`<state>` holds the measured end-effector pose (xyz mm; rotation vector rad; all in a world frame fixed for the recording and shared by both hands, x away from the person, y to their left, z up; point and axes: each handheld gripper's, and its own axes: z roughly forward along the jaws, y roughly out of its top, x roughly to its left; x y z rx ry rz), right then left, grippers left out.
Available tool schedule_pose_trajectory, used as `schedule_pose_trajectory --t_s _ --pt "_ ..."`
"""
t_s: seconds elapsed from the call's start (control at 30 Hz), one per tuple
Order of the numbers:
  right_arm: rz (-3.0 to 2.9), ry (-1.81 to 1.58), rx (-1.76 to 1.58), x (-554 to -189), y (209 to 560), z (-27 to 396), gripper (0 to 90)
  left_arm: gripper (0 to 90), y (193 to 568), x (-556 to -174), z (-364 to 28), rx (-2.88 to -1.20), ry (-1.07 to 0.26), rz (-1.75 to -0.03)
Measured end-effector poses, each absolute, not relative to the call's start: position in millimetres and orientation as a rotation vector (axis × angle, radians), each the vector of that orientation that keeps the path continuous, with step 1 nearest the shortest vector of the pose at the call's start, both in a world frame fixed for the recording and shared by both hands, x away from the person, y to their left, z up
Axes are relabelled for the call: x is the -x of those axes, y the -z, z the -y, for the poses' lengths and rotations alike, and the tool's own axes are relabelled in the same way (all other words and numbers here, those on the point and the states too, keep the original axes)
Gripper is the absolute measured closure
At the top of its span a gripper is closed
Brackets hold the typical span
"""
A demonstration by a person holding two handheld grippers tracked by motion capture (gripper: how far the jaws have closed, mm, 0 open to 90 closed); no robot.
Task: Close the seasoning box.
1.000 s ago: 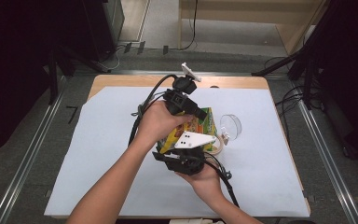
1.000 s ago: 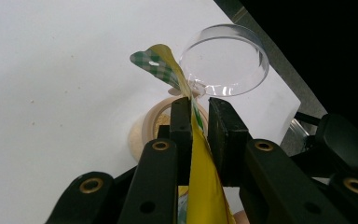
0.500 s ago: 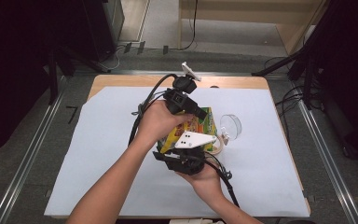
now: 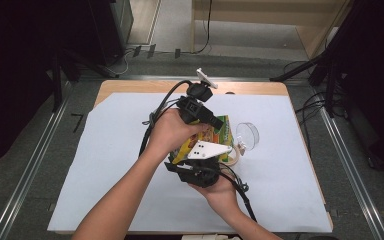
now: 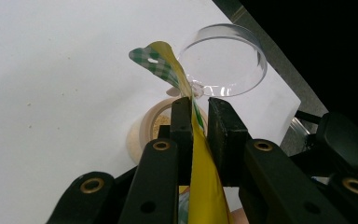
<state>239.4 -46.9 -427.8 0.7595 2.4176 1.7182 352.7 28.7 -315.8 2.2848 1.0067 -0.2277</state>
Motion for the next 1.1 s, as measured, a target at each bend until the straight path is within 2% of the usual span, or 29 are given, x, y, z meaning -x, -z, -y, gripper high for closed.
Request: schedule_pose_trajectory --t_s 1.1 --pt "-2.421 -1.709 -0.75 -239.9 428.8 46.8 76.3 81.0 315.9 -351.0 -27.9 -2.285 0.216 -0.999"
